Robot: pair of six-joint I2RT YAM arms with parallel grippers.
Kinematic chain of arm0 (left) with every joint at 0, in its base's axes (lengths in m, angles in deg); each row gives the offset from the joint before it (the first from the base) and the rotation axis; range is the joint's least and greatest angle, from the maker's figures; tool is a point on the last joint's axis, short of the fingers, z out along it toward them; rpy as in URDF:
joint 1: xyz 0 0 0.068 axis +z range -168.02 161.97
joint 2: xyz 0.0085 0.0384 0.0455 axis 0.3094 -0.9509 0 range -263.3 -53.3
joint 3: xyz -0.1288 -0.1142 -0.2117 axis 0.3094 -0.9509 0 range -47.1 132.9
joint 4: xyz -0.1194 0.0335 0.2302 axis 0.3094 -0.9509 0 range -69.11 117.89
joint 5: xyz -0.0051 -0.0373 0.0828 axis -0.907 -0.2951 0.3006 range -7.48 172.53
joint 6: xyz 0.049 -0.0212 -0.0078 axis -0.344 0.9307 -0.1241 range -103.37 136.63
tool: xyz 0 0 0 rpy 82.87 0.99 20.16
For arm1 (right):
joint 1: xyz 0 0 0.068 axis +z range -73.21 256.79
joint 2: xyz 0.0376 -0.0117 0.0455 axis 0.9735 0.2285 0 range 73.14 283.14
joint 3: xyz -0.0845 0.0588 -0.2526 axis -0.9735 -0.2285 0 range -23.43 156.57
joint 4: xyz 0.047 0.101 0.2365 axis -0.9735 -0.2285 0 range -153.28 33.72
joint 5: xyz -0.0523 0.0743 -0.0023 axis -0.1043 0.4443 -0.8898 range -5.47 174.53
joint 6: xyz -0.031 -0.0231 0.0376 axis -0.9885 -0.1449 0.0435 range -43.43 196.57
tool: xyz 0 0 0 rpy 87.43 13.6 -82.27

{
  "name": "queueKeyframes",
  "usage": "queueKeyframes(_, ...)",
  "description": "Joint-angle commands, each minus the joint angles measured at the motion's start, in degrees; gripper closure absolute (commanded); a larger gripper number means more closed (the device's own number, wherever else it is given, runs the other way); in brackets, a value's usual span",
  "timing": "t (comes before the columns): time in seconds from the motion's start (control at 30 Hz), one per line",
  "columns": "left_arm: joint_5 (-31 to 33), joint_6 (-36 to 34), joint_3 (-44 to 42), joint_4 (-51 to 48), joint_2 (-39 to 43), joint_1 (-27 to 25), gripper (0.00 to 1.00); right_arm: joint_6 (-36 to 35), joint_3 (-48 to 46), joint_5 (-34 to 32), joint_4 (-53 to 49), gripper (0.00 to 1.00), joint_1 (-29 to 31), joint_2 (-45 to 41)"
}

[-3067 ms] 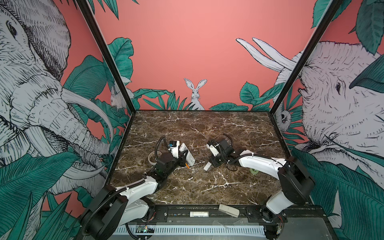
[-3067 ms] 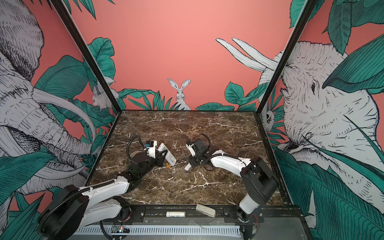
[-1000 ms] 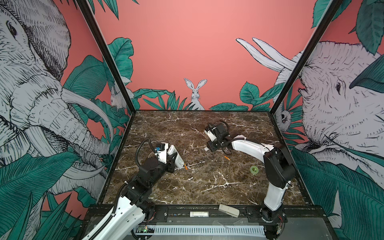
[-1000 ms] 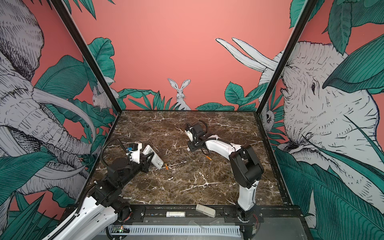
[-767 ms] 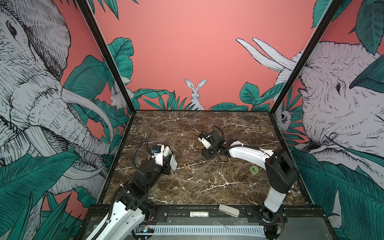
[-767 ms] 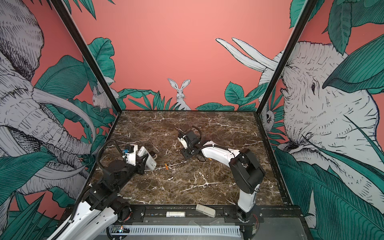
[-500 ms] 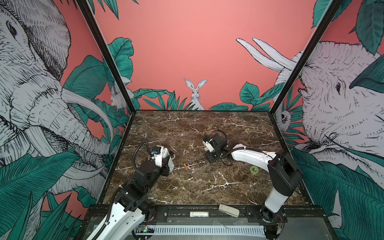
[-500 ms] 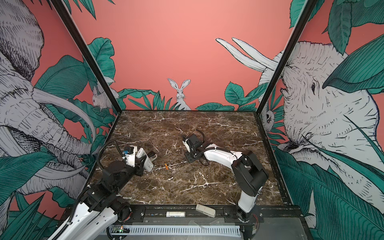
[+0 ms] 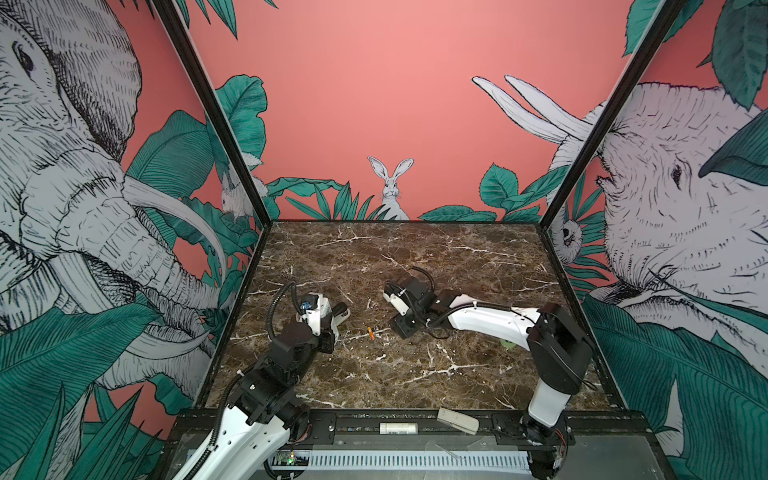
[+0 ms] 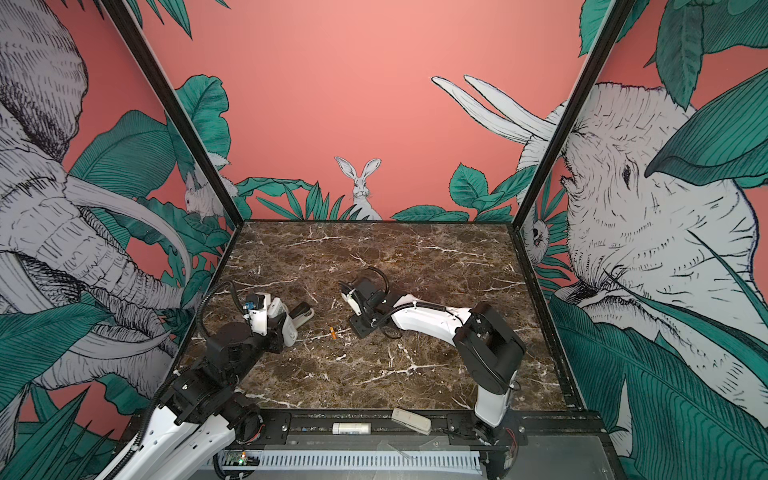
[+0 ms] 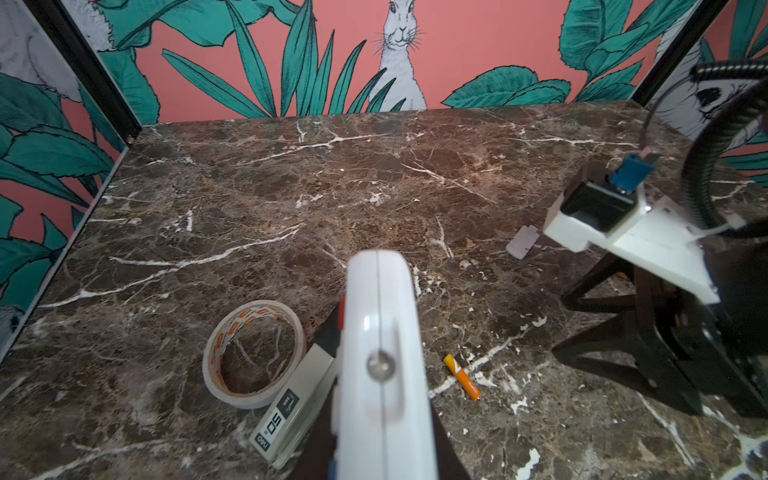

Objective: Load the batteries into the remote control

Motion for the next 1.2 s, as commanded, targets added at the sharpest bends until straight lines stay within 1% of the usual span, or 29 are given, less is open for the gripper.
queueKeyframes(0.0, 2.94, 0.78, 1.97, -1.90, 1.91, -0.23, 1.00, 2.38, 3.51, 0.87, 1.07, 0.40, 2.36, 3.07)
queueKeyframes(0.17, 3.27, 1.76, 1.42, -2.36, 4.41, -0.17, 1.00, 3.97, 9.03, 1.16, 0.12, 0.40, 4.71, 8.02)
queueKeyframes(0.3, 2.98, 2.54, 1.37, -2.74, 5.51, -0.17, 1.00, 5.03, 11.65, 0.52, -0.70, 0.41, 5.17, 11.20)
queueKeyframes(0.57, 2.61, 3.85, 0.78, -2.79, 6.71, -0.17, 1.00, 5.39, 15.73, 0.75, -1.99, 0.49, 5.19, 15.91)
queueKeyframes(0.73, 2.35, 4.28, 0.15, -1.54, 6.73, -0.22, 1.00, 4.20, 18.13, 0.40, -4.24, 0.54, 5.45, 18.35)
queueKeyframes(0.87, 2.39, 4.33, -0.18, -0.92, 6.27, -0.18, 1.00, 3.40, 18.53, -0.53, -5.45, 0.60, 5.72, 19.01)
queueKeyframes(0.97, 2.17, 4.39, -0.42, -0.20, 5.71, -0.23, 1.00, 2.45, 18.04, -1.51, -6.68, 0.70, 5.97, 18.89)
queueKeyframes(1.03, 1.95, 4.42, -0.53, 0.23, 5.18, -0.23, 1.00, 2.07, 16.87, -2.51, -7.30, 0.76, 6.03, 18.32)
queueKeyframes(1.17, 1.47, 4.56, -0.78, 1.08, 4.46, -0.18, 1.00, 0.85, 12.32, -4.68, -6.96, 0.83, 5.77, 15.55)
